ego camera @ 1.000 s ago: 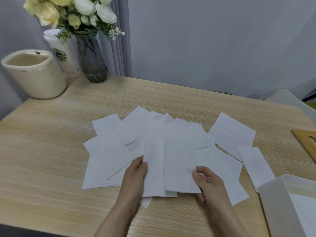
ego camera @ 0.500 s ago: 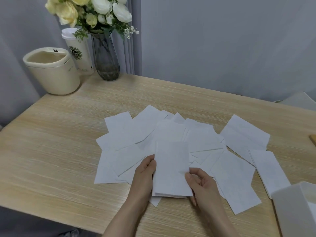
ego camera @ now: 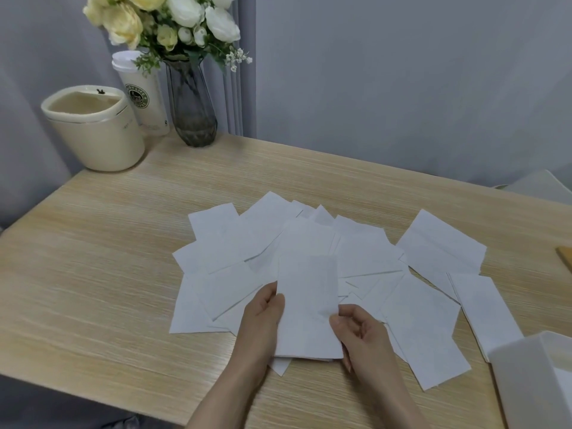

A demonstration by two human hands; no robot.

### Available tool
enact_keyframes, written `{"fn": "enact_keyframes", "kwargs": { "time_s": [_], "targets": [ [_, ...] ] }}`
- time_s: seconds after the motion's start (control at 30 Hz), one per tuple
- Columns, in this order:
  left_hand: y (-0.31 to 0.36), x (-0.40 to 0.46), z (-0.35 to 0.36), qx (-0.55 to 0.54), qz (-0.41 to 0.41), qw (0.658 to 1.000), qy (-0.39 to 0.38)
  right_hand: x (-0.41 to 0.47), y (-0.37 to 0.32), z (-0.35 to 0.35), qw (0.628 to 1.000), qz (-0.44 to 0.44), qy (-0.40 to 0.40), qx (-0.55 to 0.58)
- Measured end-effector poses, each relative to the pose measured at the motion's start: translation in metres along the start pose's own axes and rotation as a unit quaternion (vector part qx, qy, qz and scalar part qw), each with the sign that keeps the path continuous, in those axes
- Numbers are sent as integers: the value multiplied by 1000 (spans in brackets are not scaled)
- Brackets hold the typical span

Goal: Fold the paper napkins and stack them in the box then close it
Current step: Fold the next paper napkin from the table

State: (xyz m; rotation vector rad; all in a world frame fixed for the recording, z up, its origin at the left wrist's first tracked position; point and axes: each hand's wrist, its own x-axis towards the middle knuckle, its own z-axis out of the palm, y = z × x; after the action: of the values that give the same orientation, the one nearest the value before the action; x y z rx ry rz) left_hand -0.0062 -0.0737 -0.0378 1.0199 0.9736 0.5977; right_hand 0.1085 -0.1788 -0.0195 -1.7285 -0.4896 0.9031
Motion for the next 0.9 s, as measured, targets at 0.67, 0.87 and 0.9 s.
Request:
{"fn": "enact_keyframes", "kwargs": {
  "time_s": [0.67, 0.87, 0.9],
  "targets": [
    [9, -10, -32, -52, 58, 996, 54, -2, -11, 47, 988, -103, -64, -100],
    [14, -10, -55, -37, 69, 995, 66, 4, -16, 71, 984, -103, -94, -113],
    [14, -10, -59, -37, 67, 995, 68, 5, -17, 75, 983, -104, -94, -116]
  ]
}}
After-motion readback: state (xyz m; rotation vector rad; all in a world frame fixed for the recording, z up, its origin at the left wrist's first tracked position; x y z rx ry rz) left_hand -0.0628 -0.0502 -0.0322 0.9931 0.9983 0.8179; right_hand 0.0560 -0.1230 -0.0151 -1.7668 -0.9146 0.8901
